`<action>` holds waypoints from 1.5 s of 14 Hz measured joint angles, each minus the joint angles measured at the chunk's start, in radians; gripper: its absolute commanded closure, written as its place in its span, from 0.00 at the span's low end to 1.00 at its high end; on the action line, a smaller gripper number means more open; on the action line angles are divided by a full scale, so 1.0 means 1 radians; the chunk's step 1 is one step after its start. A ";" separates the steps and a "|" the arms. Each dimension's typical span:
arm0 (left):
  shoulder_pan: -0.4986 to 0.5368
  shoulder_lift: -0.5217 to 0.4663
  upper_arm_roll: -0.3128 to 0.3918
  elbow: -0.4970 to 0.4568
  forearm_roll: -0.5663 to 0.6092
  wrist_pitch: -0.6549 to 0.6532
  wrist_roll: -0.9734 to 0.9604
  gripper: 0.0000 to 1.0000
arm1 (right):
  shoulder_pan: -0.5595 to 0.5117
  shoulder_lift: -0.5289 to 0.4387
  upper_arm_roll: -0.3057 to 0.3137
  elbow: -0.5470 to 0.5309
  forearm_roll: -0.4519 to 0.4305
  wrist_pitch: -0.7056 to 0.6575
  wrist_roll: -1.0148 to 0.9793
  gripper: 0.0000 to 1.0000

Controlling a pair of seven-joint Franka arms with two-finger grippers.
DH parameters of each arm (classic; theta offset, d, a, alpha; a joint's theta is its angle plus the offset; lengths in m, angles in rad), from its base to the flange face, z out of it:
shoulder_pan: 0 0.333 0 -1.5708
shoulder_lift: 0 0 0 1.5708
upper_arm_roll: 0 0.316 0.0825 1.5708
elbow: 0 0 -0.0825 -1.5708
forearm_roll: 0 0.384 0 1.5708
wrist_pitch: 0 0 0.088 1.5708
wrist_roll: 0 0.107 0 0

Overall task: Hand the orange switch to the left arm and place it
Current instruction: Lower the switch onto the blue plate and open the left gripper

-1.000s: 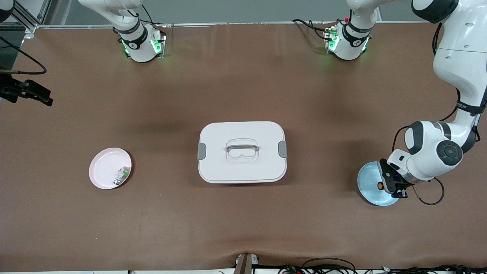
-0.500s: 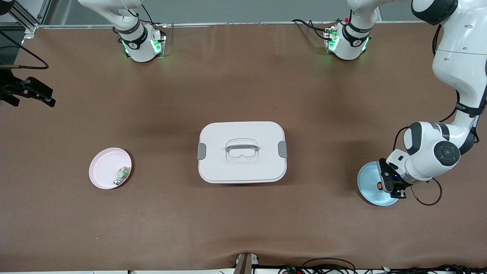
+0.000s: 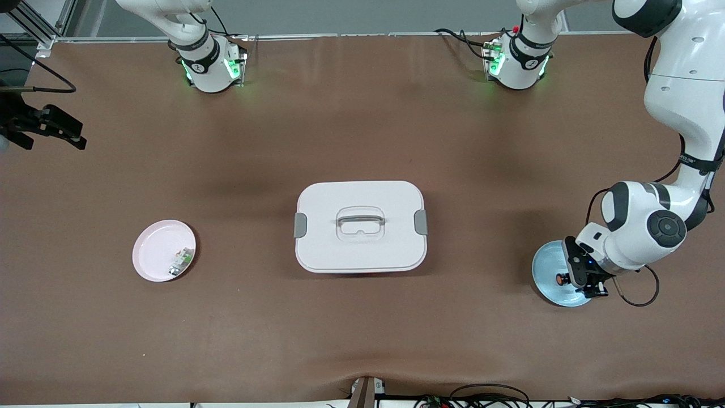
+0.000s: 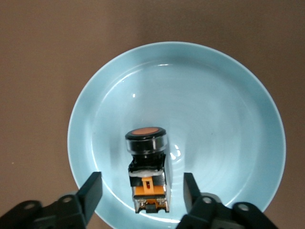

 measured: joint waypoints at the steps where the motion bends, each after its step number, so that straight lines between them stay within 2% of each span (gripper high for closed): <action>1: 0.000 -0.003 -0.001 0.005 0.000 -0.010 -0.032 0.00 | 0.005 0.000 0.000 -0.001 0.000 -0.013 0.000 0.00; 4: -0.003 -0.031 -0.019 0.040 0.000 -0.105 -0.179 0.00 | 0.016 0.000 0.001 -0.003 0.000 -0.039 -0.004 0.00; 7: -0.006 -0.081 -0.067 0.108 -0.004 -0.302 -0.417 0.00 | 0.033 -0.005 0.004 0.006 0.001 -0.090 -0.019 0.00; 9: -0.011 -0.106 -0.089 0.159 -0.008 -0.412 -0.547 0.00 | 0.041 -0.011 0.005 0.039 0.001 -0.182 -0.019 0.00; 13: -0.002 -0.154 -0.090 0.195 -0.114 -0.478 -0.757 0.00 | 0.041 -0.047 0.004 0.122 0.000 -0.327 -0.028 0.00; 17: -0.001 -0.231 -0.091 0.201 -0.133 -0.531 -1.067 0.00 | 0.039 -0.136 -0.012 0.188 -0.003 -0.351 -0.092 0.00; 19: -0.002 -0.276 -0.091 0.202 -0.135 -0.558 -1.224 0.00 | 0.038 -0.129 -0.013 0.174 -0.003 -0.354 -0.110 0.00; 21: -0.006 -0.316 -0.099 0.201 -0.137 -0.601 -1.430 0.00 | 0.034 -0.071 -0.014 0.156 -0.004 -0.346 -0.117 0.00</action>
